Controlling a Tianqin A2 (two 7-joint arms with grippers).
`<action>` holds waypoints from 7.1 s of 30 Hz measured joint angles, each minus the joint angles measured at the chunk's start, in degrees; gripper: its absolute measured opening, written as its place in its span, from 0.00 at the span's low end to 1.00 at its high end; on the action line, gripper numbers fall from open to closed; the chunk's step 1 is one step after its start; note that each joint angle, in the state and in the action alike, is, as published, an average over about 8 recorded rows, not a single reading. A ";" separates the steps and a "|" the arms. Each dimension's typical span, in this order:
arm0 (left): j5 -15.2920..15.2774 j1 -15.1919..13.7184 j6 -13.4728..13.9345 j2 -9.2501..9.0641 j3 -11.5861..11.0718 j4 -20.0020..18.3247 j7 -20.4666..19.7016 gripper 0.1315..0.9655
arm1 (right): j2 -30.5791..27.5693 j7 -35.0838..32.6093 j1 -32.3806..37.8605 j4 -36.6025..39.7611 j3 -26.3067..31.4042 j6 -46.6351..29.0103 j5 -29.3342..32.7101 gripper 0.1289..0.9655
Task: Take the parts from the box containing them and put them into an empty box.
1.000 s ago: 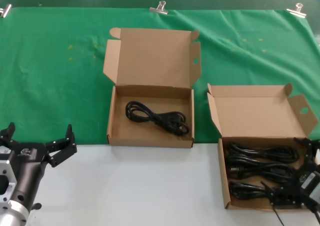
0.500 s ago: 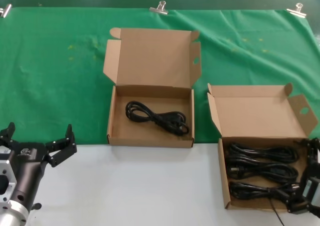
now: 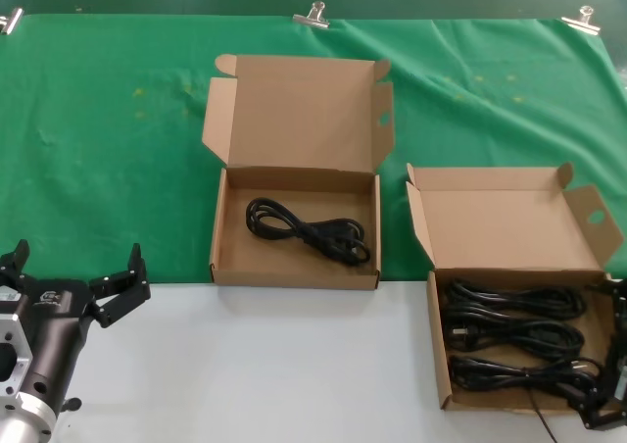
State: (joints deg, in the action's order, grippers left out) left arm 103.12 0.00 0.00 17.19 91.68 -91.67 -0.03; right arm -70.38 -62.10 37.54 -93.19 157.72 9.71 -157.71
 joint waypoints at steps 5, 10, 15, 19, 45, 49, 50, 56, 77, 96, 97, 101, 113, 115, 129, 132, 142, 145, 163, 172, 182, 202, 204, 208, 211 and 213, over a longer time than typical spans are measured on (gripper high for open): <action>-0.01 0.00 0.00 0.00 0.00 0.00 -0.02 1.00 | 0.37 -0.60 0.06 1.97 0.01 -1.63 -0.02 1.00; -0.01 0.00 0.00 0.00 0.00 0.00 -0.01 1.00 | 0.07 -1.15 -0.15 2.89 0.01 -2.96 -0.02 1.00; -0.02 0.00 0.00 0.00 0.00 0.00 0.00 1.00 | -0.40 -1.74 -0.33 3.48 0.01 -3.99 -0.02 1.00; -0.02 0.00 0.00 0.00 0.00 0.00 0.00 1.00 | -0.24 -2.20 -0.09 4.18 0.01 -4.46 -0.02 1.00; -0.01 0.00 0.00 0.00 0.00 0.00 0.00 1.00 | 2.41 -2.08 0.65 8.77 0.01 -7.20 1.83 0.84; -0.01 0.00 0.00 0.00 0.00 0.00 0.00 1.00 | 2.89 4.11 1.33 10.34 0.01 -10.66 8.04 0.74; -0.01 0.00 0.00 0.00 0.00 0.00 0.00 1.00 | 3.03 6.35 1.57 10.83 0.01 -11.87 10.27 0.71; -0.01 0.00 0.00 0.00 0.00 0.00 0.00 1.00 | 3.74 22.28 3.20 13.47 0.01 -19.91 26.17 0.57; -0.01 0.00 0.00 0.00 0.00 0.00 0.00 1.00 | 4.98 78.35 2.32 10.86 -7.70 -37.68 83.38 0.17; -0.01 0.00 0.00 0.00 0.00 0.00 0.00 1.00 | 7.25 93.50 -12.10 -4.35 -35.04 -48.37 102.65 0.10; -0.01 0.00 0.00 0.00 0.00 0.00 0.00 1.00 | 7.54 94.04 -12.77 -5.35 -36.39 -48.83 103.06 0.10; -0.01 0.00 0.00 0.00 0.00 0.00 0.00 1.00 | 9.21 96.02 -15.31 -9.31 -41.66 -50.64 104.43 0.10; -0.01 0.00 0.00 0.00 0.00 0.00 0.00 1.00 | 18.95 99.08 -16.64 -17.83 -50.75 -55.98 105.53 0.10; -0.01 0.00 0.00 0.00 0.00 0.00 0.00 1.00 | 21.64 98.73 -15.44 -18.39 -50.66 -57.08 106.07 0.10; -0.01 0.00 0.00 0.00 0.00 0.00 0.01 1.00 | 39.52 87.25 -4.35 -7.39 -43.72 -60.01 112.47 0.10; -0.01 0.00 0.00 0.00 0.00 0.00 0.01 1.00 | 42.46 84.66 -1.65 -3.37 -42.52 -59.81 113.25 0.10; -0.01 0.00 0.00 0.00 0.00 0.00 0.01 1.00 | 48.61 77.95 5.99 7.49 -40.34 -59.04 115.05 0.10; -0.01 0.00 0.00 0.00 0.00 0.00 0.01 1.00 | 49.65 75.90 7.45 10.61 -40.00 -58.09 115.44 0.10; -0.01 0.00 0.00 0.00 0.00 0.00 0.01 1.00 | 54.42 66.67 11.47 23.53 -39.22 -51.16 112.03 0.09; -0.01 0.00 0.00 0.00 0.00 0.00 0.01 1.00 | 55.26 64.39 11.81 25.95 -39.56 -48.50 110.29 0.10; -0.01 0.00 0.00 0.00 0.00 0.00 0.01 1.00 | 55.99 62.73 11.99 27.39 -39.71 -46.72 109.10 0.16; -0.01 0.00 0.00 0.00 0.00 0.00 0.01 1.00 | 53.57 66.17 7.87 20.90 -43.65 -46.84 109.15 0.47; -0.01 0.00 0.00 0.00 0.00 0.00 0.01 1.00 | 53.02 68.15 6.36 18.31 -45.28 -47.21 109.58 0.53; -0.01 0.00 0.00 0.00 0.00 0.00 0.01 1.00 | 52.41 71.03 4.19 14.70 -47.61 -47.79 110.22 0.65; -0.01 0.00 0.00 0.00 0.00 0.00 0.01 1.00 | 52.32 71.57 3.44 13.88 -48.21 -47.65 109.92 0.71; -0.01 0.00 0.00 0.00 0.00 0.00 0.01 1.00 | 52.32 71.52 2.98 13.70 -48.43 -47.27 109.37 0.75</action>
State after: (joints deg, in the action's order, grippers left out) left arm 103.11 0.00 0.00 17.19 91.68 -91.67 -0.02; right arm -18.05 9.42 40.52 -79.49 109.29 -37.56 -48.35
